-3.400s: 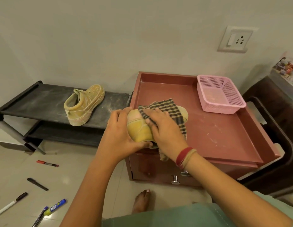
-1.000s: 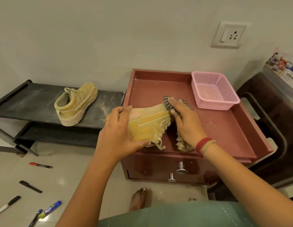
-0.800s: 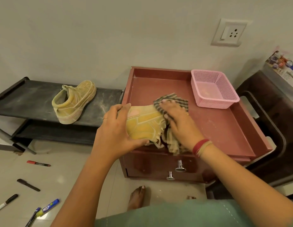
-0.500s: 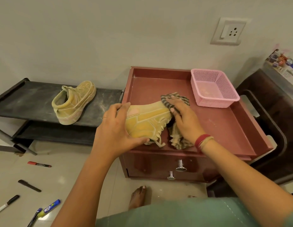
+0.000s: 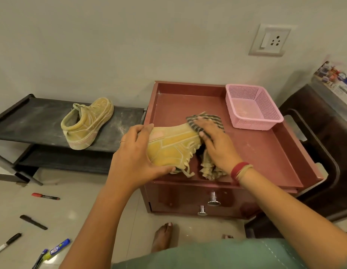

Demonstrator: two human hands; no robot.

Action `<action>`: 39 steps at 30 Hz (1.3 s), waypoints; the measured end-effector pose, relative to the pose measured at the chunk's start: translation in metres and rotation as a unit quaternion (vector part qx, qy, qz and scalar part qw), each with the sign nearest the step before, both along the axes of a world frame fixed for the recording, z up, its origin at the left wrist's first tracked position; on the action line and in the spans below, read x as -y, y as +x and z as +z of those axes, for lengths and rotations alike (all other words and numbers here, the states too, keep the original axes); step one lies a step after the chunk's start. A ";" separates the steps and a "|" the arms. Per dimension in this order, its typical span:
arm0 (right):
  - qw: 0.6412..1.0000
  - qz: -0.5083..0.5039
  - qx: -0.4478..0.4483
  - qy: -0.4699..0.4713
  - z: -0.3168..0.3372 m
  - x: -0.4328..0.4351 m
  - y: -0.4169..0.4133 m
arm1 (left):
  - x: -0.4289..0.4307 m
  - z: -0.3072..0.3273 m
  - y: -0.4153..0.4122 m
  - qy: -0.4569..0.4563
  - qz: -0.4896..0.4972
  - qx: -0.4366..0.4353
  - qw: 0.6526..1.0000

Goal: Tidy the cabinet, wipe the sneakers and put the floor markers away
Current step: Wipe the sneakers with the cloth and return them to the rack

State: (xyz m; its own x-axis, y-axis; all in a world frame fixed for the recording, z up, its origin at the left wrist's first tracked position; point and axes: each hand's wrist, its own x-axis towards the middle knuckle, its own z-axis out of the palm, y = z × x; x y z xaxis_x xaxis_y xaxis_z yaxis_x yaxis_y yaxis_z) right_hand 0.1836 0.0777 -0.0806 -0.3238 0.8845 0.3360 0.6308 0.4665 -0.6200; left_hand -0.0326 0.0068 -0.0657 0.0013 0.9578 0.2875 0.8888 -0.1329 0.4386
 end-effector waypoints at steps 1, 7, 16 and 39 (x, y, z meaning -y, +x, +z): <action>1.000 -0.016 -0.011 -0.002 0.001 -0.001 0.000 | 0.000 0.000 0.000 0.000 0.000 0.000 1.000; 0.997 -0.008 -0.075 -0.026 -0.004 -0.004 0.004 | 0.001 -0.002 -0.001 0.007 -0.005 0.003 1.000; 0.998 -0.028 -0.053 -0.035 -0.016 -0.005 0.000 | -0.001 -0.004 -0.003 0.016 -0.010 0.015 1.000; 0.995 -0.035 -0.093 -0.012 -0.026 -0.005 0.007 | -0.006 -0.003 -0.004 0.003 -0.001 0.007 1.000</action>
State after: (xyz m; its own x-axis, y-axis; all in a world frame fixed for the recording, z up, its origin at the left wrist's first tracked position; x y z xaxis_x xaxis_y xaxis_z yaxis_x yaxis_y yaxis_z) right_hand 0.1903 0.0829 -0.1065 -0.1948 0.9116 0.3620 0.5356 0.4080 -0.7393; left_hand -0.0370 0.0132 -0.0692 -0.0004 0.9562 0.2929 0.8823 -0.1375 0.4502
